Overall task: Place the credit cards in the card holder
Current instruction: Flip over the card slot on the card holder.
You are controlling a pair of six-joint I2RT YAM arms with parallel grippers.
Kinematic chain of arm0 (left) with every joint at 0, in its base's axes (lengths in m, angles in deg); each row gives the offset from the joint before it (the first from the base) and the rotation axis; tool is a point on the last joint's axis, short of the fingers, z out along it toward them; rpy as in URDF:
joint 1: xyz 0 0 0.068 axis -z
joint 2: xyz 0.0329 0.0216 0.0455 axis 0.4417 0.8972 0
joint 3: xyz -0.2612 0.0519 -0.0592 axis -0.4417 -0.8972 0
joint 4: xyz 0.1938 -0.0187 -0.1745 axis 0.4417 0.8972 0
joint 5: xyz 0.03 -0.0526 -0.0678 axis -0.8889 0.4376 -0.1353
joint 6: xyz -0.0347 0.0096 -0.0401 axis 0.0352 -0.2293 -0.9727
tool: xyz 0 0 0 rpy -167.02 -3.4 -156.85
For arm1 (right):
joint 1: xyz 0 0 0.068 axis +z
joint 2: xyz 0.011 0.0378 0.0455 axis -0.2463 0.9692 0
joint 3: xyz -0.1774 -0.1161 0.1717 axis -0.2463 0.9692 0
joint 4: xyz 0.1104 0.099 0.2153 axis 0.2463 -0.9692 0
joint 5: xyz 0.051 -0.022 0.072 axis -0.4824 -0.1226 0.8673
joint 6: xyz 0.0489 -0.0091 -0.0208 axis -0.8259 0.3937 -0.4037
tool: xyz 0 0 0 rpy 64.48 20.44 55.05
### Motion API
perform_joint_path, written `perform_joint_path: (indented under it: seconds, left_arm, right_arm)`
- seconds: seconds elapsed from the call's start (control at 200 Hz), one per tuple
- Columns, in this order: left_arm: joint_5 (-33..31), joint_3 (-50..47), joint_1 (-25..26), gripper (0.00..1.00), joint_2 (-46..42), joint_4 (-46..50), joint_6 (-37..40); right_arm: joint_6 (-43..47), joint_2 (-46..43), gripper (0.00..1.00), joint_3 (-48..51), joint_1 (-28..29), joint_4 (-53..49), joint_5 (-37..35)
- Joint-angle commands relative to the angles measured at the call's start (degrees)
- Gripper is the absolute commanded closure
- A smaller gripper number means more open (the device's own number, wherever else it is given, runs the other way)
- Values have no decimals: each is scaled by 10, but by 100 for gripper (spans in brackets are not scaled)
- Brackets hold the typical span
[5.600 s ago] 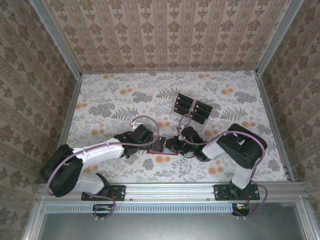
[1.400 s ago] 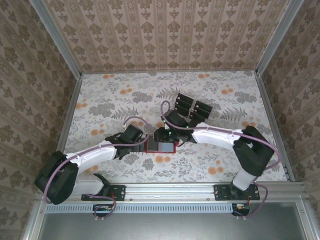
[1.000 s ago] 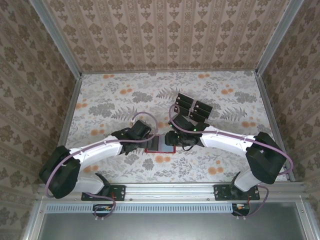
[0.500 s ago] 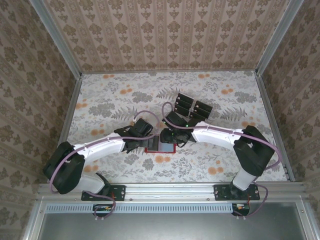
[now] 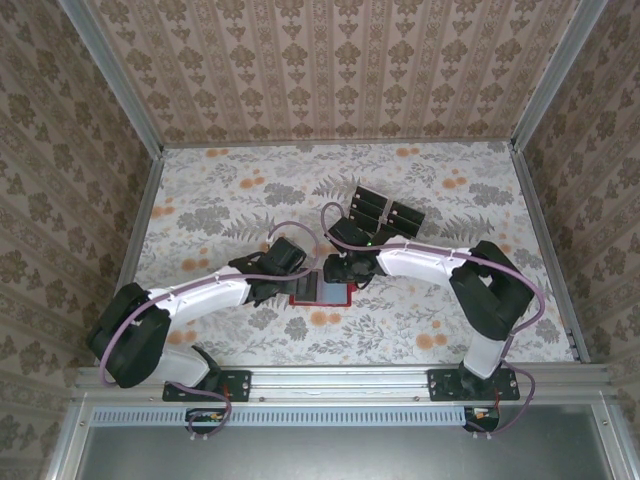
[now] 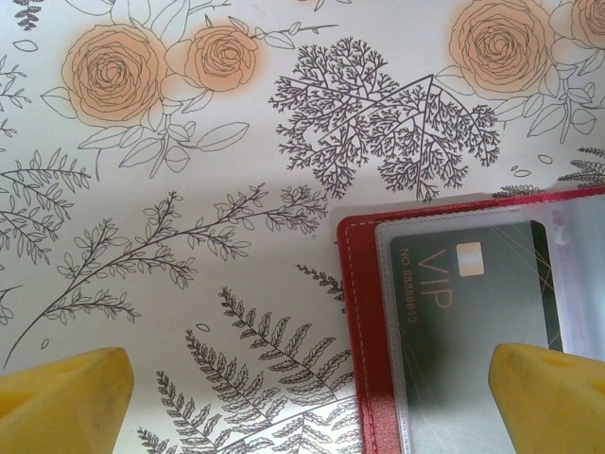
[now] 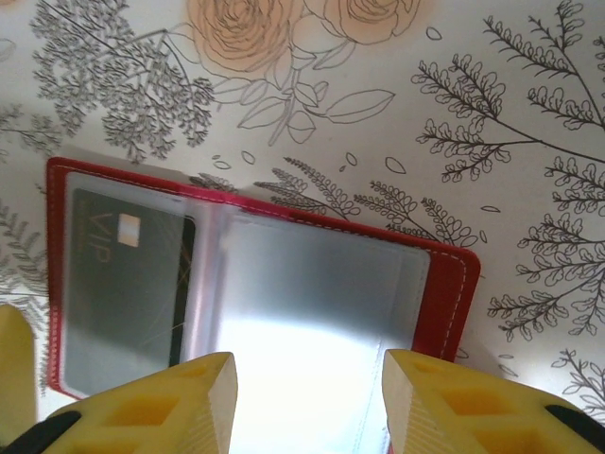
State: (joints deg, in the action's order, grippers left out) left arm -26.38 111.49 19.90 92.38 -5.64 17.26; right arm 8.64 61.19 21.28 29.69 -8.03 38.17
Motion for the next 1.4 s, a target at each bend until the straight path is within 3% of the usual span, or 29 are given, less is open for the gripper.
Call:
perform_joint_path:
  seconds: [0.0, 0.8, 1.395]
  left_arm:
    - [-17, -6, 7, 0, -6, -7, -12]
    - [-43, -38, 38, 0, -45, -6, -27]
    - [-39, -56, 44, 0, -47, -25, -23]
  right_arm:
    - [23, 20, 55, -18, -1, -21, 19]
    - [29, -5, 55, -23, -2, -23, 29]
    - [24, 66, 55, -47, -2, -12, 47]
